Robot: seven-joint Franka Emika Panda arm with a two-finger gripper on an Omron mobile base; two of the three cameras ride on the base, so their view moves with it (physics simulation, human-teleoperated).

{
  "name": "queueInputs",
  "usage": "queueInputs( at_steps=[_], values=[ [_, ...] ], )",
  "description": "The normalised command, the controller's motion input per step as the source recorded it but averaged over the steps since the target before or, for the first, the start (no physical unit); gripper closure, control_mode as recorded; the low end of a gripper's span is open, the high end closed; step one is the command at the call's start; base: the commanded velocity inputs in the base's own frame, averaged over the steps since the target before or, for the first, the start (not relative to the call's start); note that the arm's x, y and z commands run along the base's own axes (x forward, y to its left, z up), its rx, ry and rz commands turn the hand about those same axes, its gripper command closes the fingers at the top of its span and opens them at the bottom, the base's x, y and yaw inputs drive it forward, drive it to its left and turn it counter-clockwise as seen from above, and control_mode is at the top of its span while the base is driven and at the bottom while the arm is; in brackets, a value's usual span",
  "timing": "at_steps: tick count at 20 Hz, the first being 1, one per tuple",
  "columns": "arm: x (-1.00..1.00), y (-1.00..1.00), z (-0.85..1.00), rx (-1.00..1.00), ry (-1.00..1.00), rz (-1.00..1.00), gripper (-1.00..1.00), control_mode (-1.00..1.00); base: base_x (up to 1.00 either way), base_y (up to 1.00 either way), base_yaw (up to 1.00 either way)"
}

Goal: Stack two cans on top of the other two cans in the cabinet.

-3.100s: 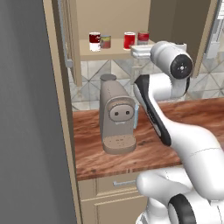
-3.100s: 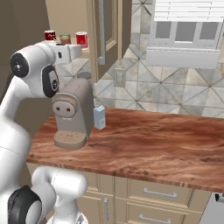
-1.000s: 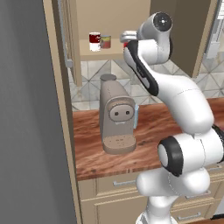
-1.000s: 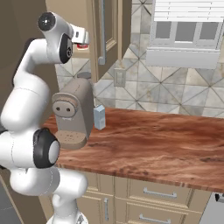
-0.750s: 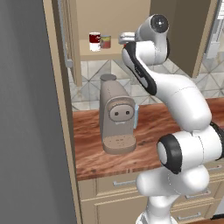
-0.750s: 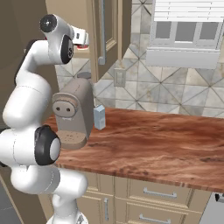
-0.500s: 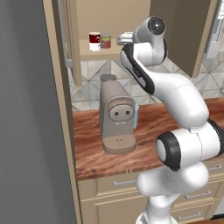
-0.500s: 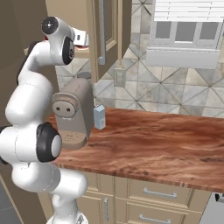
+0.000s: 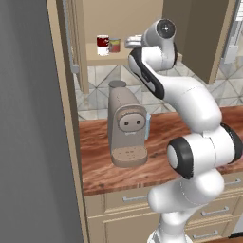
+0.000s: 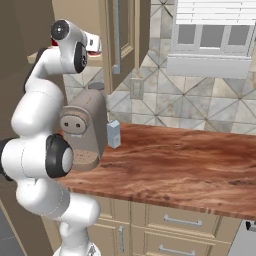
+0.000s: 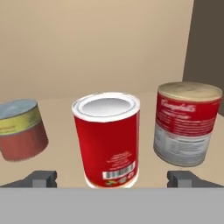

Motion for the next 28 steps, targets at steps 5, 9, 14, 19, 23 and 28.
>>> queueInputs(
  at_steps=[5, 9, 14, 19, 23, 28],
  values=[
    [0.14, 0.05, 0.00, 0.00, -0.01, 0.00, -1.00, -1.00, 0.00, 0.00, 0.00],
    [0.19, 0.00, 0.00, 0.00, 0.00, 0.00, -1.00, -1.00, 0.00, 0.00, 0.00],
    [0.25, 0.00, 0.00, 0.00, 0.00, 0.00, -1.00, -1.00, 0.00, 0.00, 0.00],
    [0.19, 0.00, 0.00, 0.00, 0.00, 0.00, -1.00, -1.00, 0.00, 0.00, 0.00],
    [0.04, 0.00, 0.00, 0.00, 0.00, 0.00, -1.00, -1.00, 0.00, 0.00, 0.00],
    [0.00, 0.00, 0.00, 0.00, 0.00, 0.00, -1.00, -1.00, 0.00, 0.00, 0.00]
  ],
)
